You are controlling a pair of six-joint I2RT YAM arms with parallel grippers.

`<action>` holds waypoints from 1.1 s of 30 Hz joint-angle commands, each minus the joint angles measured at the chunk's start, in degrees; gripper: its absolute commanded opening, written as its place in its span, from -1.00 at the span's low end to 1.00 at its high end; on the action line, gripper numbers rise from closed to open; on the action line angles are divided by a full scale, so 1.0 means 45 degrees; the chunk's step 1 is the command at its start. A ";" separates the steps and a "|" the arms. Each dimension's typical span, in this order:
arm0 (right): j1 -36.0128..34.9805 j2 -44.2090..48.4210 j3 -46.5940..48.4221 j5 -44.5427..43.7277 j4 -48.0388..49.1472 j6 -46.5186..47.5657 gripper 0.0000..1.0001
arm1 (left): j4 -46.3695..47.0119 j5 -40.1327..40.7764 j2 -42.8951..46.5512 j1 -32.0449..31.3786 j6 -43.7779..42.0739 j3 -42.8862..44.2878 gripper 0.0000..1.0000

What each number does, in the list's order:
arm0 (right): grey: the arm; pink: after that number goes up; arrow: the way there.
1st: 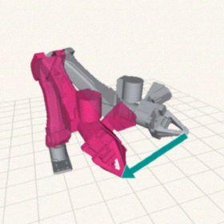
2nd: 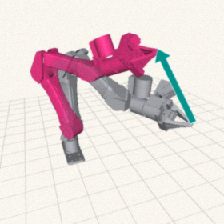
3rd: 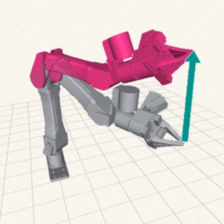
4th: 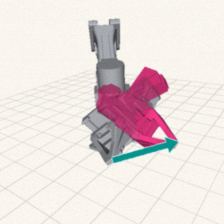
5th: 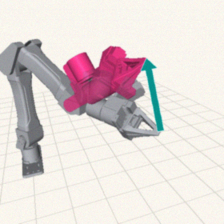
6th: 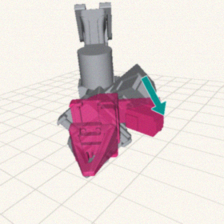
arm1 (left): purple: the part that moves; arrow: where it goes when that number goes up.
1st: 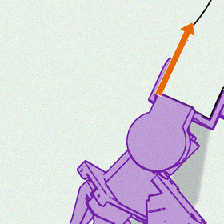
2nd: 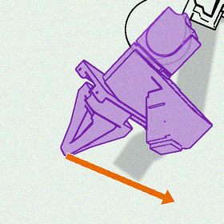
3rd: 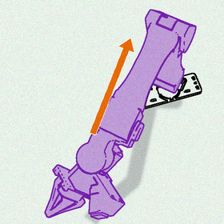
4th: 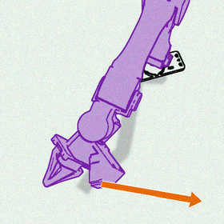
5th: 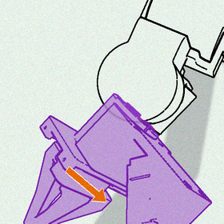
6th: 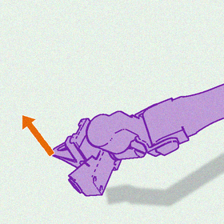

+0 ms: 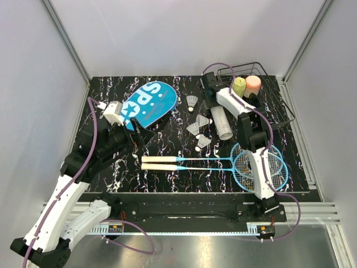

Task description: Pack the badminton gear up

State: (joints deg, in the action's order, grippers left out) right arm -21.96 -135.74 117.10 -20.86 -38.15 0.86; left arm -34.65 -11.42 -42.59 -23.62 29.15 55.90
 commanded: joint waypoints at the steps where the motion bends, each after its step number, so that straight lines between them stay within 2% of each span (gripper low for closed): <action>1: 0.0016 0.0144 0.0618 0.0279 0.0412 -0.0094 0.24 | 0.0708 -0.0644 -0.0437 0.0033 0.0320 0.0585 0.98; 6: 0.0055 0.1217 0.0814 0.1001 -0.0212 -0.1030 0.09 | 0.0826 -0.1055 -0.1764 0.0053 0.0262 0.1599 0.98; 11: 0.0035 0.2760 0.0601 0.3851 -0.0994 -0.2434 -0.07 | 0.0533 -0.1388 -0.3598 0.0053 0.0494 0.3550 0.98; 15: 0.0055 0.4068 -0.1194 0.5022 -0.0315 -0.3374 -0.13 | 0.0940 -0.1699 -0.4636 0.0267 0.1236 0.4257 0.98; 19: 0.0035 0.6001 -0.3146 0.6118 0.0994 -0.4408 -0.11 | 0.2677 -0.3802 -0.5708 0.0949 0.2581 0.3811 0.98; 20: 0.0055 0.6353 -0.4021 0.6294 0.1346 -0.5203 -0.10 | 0.3010 -0.4100 -0.5924 0.1009 0.2740 0.3654 0.98; 22: 0.0055 0.7427 -0.5079 0.7658 0.3042 -0.6085 -0.10 | 0.4123 -0.5247 -0.6567 0.0971 0.2820 0.3303 0.97; 23: 0.0035 0.7759 -0.6264 0.8263 0.3802 -0.7347 -0.10 | 0.4436 -0.5564 -0.6764 0.0932 0.2820 0.3165 0.97; 25: 0.0035 0.8619 -0.7636 1.0138 0.7020 -0.9011 -0.10 | 0.5160 -0.6112 -0.7252 0.0660 0.2568 0.2873 0.97; 26: 0.0035 0.8893 -0.9248 1.0589 0.8386 -1.1031 -0.11 | 0.5201 -0.6172 -0.7390 0.0542 0.2450 0.2813 0.97; 27: -0.0003 0.9398 -1.0037 1.0864 1.1571 -1.2018 -0.13 | 0.5336 -0.6270 -0.7469 0.0444 0.2333 0.2735 0.97; 29: -0.0121 0.9734 -1.1696 1.0653 1.4631 -1.4182 -0.14 | 0.5396 -0.6544 -0.7606 0.0073 0.1904 0.2501 0.97; 33: -0.0315 1.0261 -1.2369 1.0185 1.5841 -1.5504 -0.13 | 0.5221 -0.6096 -0.7528 -0.0396 0.1219 0.1974 0.98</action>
State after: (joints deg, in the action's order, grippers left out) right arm -22.17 -94.19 63.00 22.81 10.26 -53.91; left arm -15.81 -36.40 -77.87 -23.77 38.17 65.84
